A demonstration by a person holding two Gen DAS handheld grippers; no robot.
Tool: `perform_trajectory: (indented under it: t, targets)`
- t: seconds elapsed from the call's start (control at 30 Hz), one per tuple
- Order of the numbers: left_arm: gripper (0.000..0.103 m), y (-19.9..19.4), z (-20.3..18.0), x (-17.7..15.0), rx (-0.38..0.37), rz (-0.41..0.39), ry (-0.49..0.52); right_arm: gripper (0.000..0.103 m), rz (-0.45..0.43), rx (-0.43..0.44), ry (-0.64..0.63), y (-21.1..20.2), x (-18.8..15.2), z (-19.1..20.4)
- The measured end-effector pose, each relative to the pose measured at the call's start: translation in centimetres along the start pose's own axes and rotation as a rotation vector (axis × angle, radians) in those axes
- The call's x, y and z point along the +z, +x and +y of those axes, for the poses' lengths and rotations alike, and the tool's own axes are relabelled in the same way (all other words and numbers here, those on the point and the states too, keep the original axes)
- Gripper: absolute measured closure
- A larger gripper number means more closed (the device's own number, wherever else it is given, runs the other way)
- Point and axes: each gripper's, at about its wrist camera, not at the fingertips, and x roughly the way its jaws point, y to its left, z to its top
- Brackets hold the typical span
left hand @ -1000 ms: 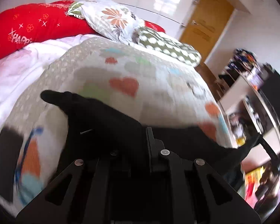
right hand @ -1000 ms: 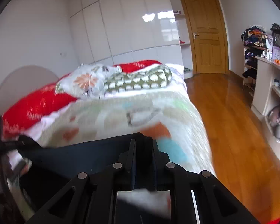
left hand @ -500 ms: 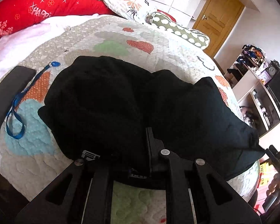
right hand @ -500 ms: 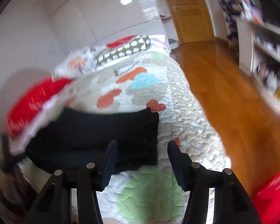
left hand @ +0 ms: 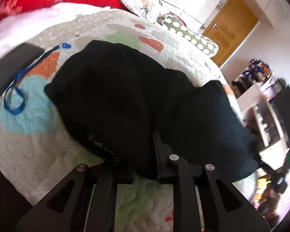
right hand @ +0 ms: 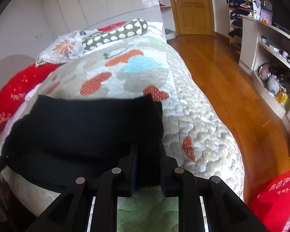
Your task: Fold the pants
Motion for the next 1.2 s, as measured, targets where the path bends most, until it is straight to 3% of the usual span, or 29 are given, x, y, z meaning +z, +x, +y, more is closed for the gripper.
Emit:
perform_trajectory:
  t: [0.1,0.13,0.17,0.23,0.37,0.47,0.7,0.8,0.9,0.93,0.97,1.0,1.03,1.07,1.2]
  targets:
    - [0.073,-3.2,1.0,1.0,0.047,-0.071,0.004,0.066,-0.070,-0.037,-0.004,-2.2,0.8,0.5]
    - [0.063,-4.1,1.2,1.4,0.060,-0.100,0.012,0.065,-0.104,-0.023,-0.018,-3.0,1.2,1.1]
    - [0.042,-4.8,1.6,1.7,0.074,-0.123,0.015,0.060,-0.122,0.005,-0.029,-3.5,1.5,1.6]
    - [0.027,-5.8,2.8,2.6,0.089,-0.160,0.004,0.053,-0.129,0.124,-0.053,-4.0,1.9,3.4]
    - [0.027,-4.1,4.6,4.2,0.124,-0.107,-0.028,0.053,-0.067,0.303,-0.093,-1.8,1.7,7.8]
    - [0.027,-1.4,5.2,4.9,0.167,-0.051,-0.038,0.053,-0.022,0.348,-0.156,0.6,2.1,11.8]
    - [0.027,1.5,5.4,7.0,0.181,-0.050,-0.013,0.049,-0.011,0.315,-0.323,6.1,6.8,19.5]
    - [0.027,2.5,5.8,7.8,0.152,-0.028,-0.029,0.038,0.036,0.351,-0.345,9.3,9.1,21.4]
    - [0.030,2.9,5.4,8.1,0.158,-0.050,0.006,0.039,0.130,0.396,-0.337,12.8,9.9,22.8]
    - [0.045,3.0,5.3,8.1,0.162,-0.054,0.013,0.044,0.159,0.409,-0.345,13.8,9.8,23.3]
    - [0.055,3.0,5.2,8.0,0.173,-0.056,0.022,0.071,0.163,0.405,-0.360,14.2,9.4,23.6]
    - [0.061,2.8,5.1,7.9,0.182,-0.070,0.030,0.089,0.160,0.389,-0.381,14.3,9.1,23.8]
    - [0.072,2.3,5.1,7.8,0.179,-0.088,0.042,0.089,0.150,0.381,-0.390,14.3,9.0,23.9]
    - [0.076,1.6,4.9,7.6,0.182,-0.111,0.054,0.092,0.129,0.389,-0.389,13.9,9.0,24.0]
    - [0.076,-1.1,4.7,6.7,0.217,-0.226,0.065,0.093,0.027,0.419,-0.383,12.0,9.4,24.4]
